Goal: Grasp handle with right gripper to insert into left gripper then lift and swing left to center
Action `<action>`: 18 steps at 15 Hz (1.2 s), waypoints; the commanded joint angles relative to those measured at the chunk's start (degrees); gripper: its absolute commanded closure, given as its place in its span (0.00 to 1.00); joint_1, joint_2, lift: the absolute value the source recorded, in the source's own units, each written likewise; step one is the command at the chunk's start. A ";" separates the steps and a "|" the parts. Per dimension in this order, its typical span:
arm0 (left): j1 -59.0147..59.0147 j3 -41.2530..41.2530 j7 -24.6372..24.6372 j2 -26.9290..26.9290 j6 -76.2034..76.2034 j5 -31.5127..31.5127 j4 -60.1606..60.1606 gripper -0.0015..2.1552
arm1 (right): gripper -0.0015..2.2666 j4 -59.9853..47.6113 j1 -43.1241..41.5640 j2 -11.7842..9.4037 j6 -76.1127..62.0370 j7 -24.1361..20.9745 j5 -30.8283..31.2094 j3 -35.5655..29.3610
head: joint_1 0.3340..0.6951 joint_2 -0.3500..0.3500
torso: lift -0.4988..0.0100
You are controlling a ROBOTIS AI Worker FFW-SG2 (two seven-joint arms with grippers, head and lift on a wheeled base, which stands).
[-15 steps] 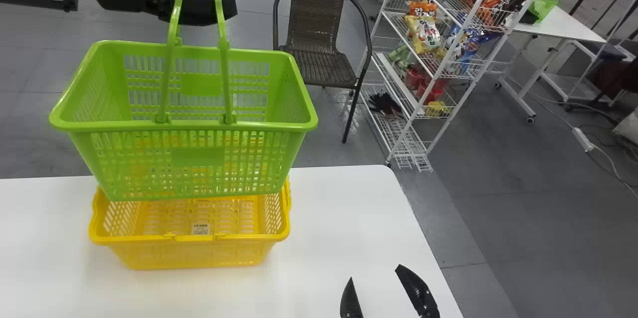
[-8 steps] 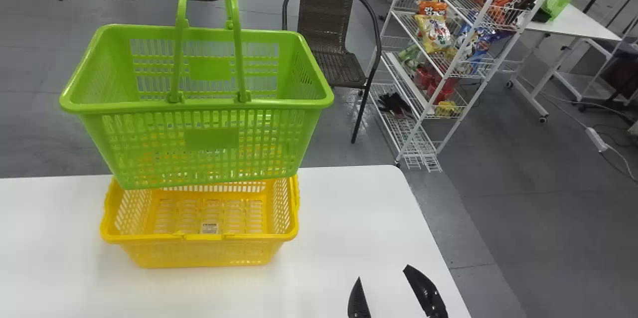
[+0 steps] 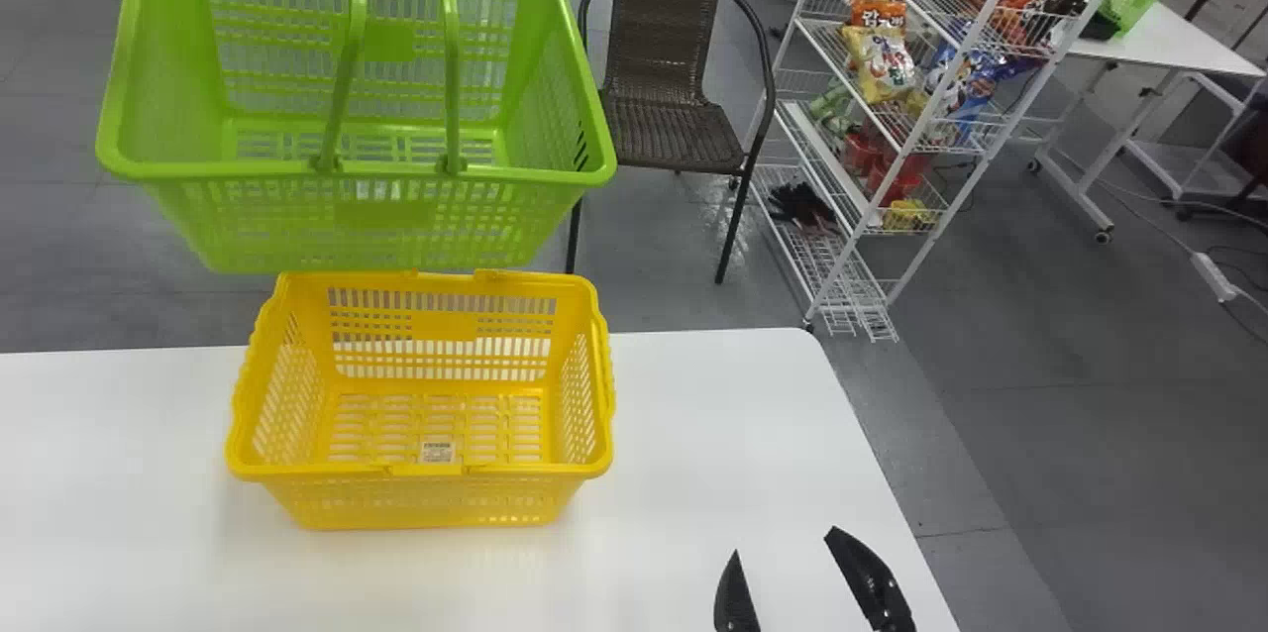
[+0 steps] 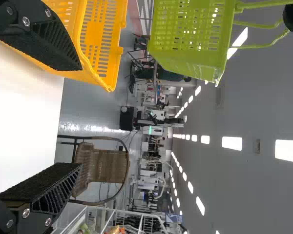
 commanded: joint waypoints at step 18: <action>38.83 18.42 -12.24 43.50 0.07 11.72 -21.74 0.99 | 0.06 0.09 -0.42 -0.62 0.66 1.06 -1.41 -2.02 | 1.00 0.78 | 0.98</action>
